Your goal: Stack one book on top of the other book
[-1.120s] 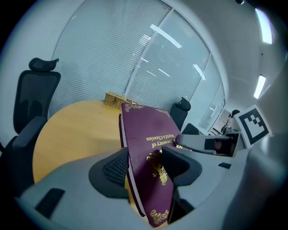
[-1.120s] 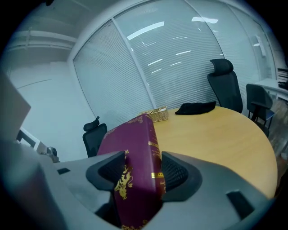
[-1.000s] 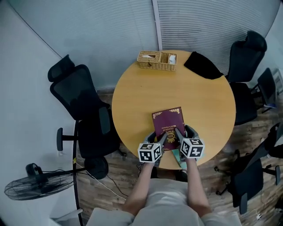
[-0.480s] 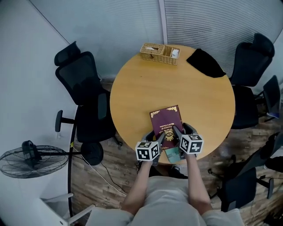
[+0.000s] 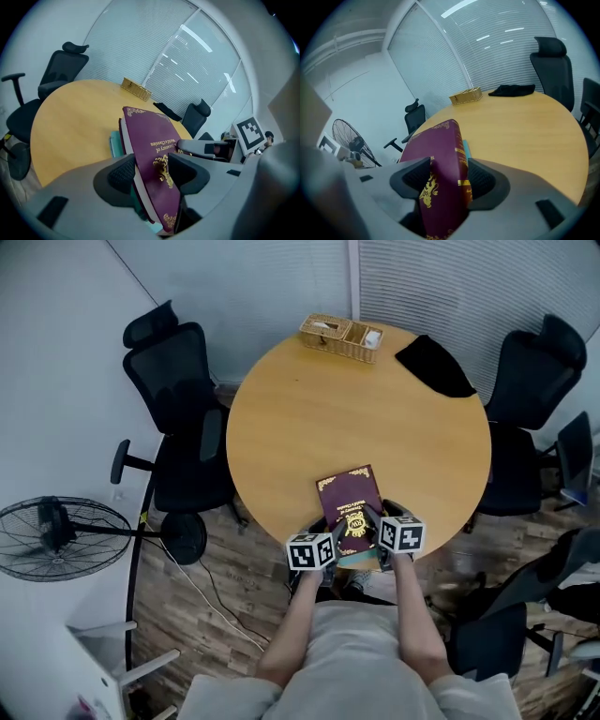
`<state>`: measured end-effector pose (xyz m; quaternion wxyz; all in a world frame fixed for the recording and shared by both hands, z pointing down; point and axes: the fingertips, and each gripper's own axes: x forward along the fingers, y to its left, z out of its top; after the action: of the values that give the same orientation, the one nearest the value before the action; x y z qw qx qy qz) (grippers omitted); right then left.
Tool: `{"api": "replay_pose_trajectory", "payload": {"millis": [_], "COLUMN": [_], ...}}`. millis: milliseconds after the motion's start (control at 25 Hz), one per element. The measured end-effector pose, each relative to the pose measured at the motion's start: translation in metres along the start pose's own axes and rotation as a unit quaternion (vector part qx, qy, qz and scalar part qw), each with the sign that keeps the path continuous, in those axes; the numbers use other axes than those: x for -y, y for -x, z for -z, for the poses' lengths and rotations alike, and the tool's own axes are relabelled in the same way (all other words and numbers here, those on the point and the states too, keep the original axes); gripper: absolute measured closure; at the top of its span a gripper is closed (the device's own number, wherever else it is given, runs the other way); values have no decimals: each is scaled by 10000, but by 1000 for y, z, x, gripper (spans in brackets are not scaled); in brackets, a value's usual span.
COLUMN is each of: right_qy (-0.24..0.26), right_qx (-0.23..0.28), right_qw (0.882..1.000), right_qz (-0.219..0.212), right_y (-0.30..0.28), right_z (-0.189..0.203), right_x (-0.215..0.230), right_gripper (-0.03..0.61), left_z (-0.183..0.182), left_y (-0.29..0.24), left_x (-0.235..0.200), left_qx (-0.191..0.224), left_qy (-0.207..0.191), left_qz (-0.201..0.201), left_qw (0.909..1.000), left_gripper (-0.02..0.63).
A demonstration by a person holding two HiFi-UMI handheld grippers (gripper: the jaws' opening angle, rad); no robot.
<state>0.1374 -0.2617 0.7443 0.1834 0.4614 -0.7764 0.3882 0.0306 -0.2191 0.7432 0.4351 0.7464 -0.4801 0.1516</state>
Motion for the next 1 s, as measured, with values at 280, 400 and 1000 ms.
{"api": "replay_pose_trajectory", "payload": {"millis": [280, 400, 1000], "right_qy": [105, 154, 109], "right_qx": [-311, -265, -333], "right_qw": [9995, 9995, 9994], "right_qz": [42, -4, 70], "right_y": [-8, -9, -2], "right_z": [27, 26, 28], "right_x": [10, 11, 10], "right_gripper": [325, 325, 327], "left_z": [31, 28, 25], "left_y": [-12, -12, -8], "left_x": [-9, -7, -4], "left_qx": [-463, -425, -585], "left_qy": [57, -12, -234], "left_qz": [-55, -131, -161], "left_qw": [9989, 9990, 9979], "left_gripper": [377, 385, 385]}}
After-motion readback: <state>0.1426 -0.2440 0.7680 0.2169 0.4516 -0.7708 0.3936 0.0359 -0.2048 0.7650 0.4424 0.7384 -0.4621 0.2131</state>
